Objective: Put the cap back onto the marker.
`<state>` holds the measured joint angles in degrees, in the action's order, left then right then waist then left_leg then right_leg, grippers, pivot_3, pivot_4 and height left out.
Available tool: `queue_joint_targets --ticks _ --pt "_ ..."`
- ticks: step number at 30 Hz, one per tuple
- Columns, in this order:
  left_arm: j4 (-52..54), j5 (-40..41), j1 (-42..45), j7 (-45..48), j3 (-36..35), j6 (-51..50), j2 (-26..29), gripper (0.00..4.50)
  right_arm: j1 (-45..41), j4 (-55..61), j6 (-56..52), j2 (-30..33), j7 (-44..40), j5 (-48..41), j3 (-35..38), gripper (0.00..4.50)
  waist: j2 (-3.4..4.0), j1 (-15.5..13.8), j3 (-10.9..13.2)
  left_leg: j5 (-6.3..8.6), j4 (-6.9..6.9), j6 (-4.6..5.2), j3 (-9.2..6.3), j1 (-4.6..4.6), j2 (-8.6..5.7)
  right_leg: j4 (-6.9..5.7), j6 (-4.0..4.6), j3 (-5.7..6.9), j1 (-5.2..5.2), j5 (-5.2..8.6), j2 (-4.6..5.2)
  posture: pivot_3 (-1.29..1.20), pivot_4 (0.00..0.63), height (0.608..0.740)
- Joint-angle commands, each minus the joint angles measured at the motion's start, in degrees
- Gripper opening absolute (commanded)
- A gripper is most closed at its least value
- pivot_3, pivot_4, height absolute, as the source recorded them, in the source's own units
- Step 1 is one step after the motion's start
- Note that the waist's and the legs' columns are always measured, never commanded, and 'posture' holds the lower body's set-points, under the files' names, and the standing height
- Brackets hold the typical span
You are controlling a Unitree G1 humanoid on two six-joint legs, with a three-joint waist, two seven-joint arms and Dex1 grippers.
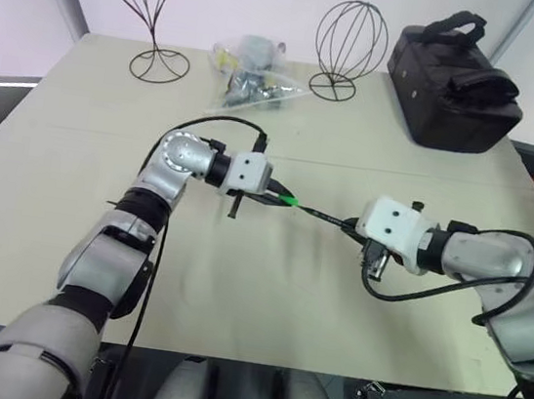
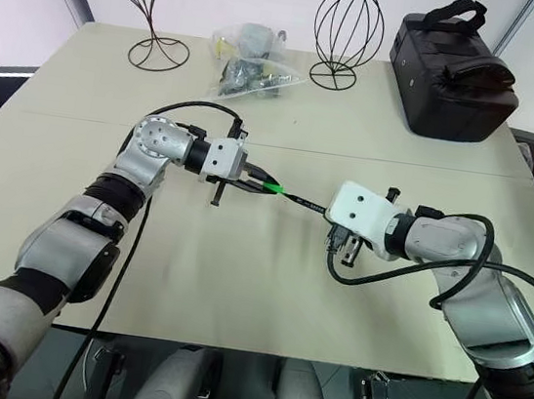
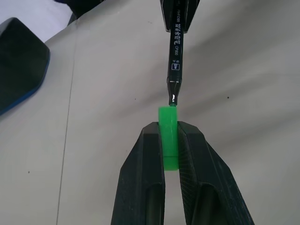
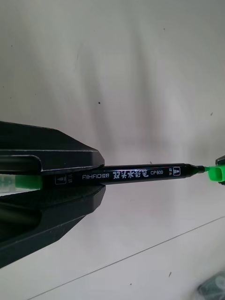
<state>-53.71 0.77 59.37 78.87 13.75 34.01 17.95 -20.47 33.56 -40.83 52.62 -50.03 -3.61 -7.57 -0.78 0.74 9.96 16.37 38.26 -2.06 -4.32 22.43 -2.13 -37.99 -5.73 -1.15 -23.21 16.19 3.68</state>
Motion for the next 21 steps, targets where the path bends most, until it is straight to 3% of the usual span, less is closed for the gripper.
queue_joint_targets --ticks 1,21 --pt "1.95 1.19 1.11 0.13 -1.02 -0.09 -0.04 0.0 -0.75 1.48 0.29 -0.23 0.31 -0.4 0.32 0.07 0.0 -0.01 0.0 0.0 0.0 0.0 0.0 0.0 0.0 0.0 0.0 0.0 0.0 0.0 0.0 0.0 0.15 0.74" --pt "0.49 -0.57 1.08 0.42 0.04 1.24 -0.05 0.0 -0.96 2.26 -0.51 0.42 0.1 -0.89 1.12 0.07 0.0 0.0 0.0 0.0 0.0 0.0 0.0 0.0 0.0 0.0 0.0 0.0 0.0 0.0 0.0 0.0 0.15 0.74"
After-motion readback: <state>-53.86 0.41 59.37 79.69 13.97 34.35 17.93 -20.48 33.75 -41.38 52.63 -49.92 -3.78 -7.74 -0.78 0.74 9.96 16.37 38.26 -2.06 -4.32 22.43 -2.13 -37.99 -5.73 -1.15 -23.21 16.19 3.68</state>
